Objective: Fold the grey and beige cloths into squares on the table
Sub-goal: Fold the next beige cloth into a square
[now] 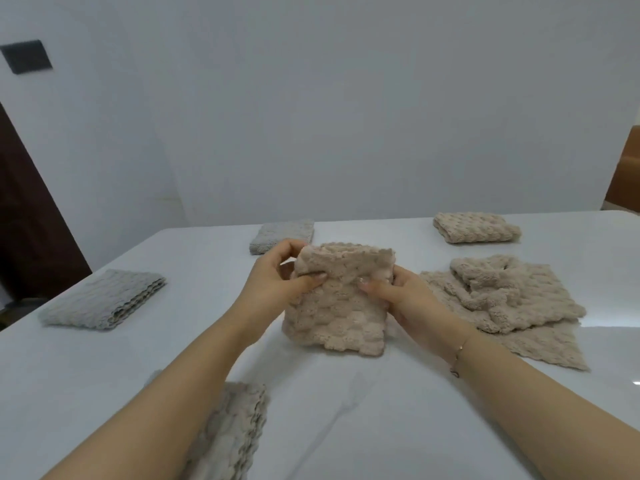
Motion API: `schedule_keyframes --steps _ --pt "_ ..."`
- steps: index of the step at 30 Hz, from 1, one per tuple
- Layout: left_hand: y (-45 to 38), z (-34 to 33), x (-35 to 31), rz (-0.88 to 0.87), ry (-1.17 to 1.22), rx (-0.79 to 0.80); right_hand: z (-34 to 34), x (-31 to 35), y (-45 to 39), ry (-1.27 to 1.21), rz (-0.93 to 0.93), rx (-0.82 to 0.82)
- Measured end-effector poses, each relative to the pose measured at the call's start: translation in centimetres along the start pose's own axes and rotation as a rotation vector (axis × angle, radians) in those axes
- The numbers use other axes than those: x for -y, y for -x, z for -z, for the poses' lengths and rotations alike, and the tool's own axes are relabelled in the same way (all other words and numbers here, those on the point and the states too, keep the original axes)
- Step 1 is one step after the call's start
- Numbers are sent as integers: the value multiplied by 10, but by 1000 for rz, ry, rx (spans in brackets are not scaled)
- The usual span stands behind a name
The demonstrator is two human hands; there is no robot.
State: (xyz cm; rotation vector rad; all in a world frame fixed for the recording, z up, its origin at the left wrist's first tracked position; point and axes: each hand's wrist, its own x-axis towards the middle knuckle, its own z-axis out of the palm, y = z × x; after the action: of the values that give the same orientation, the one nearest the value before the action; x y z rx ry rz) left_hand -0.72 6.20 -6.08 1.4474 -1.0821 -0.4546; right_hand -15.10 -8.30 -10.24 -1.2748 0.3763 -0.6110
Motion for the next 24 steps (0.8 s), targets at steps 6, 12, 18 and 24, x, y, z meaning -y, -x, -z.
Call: schedule_keyframes --steps 6,12,18,24 --pt "22 25 -25 -516 -559 -127 -6 43 7 121 310 152" --pt "32 36 -21 -786 -888 -74 -8 57 19 169 343 260" --pt "37 35 -23 -694 -953 125 -8 61 24 254 255 252" --pt "36 37 -22 -549 -1005 167 -1 61 23 272 221 271"
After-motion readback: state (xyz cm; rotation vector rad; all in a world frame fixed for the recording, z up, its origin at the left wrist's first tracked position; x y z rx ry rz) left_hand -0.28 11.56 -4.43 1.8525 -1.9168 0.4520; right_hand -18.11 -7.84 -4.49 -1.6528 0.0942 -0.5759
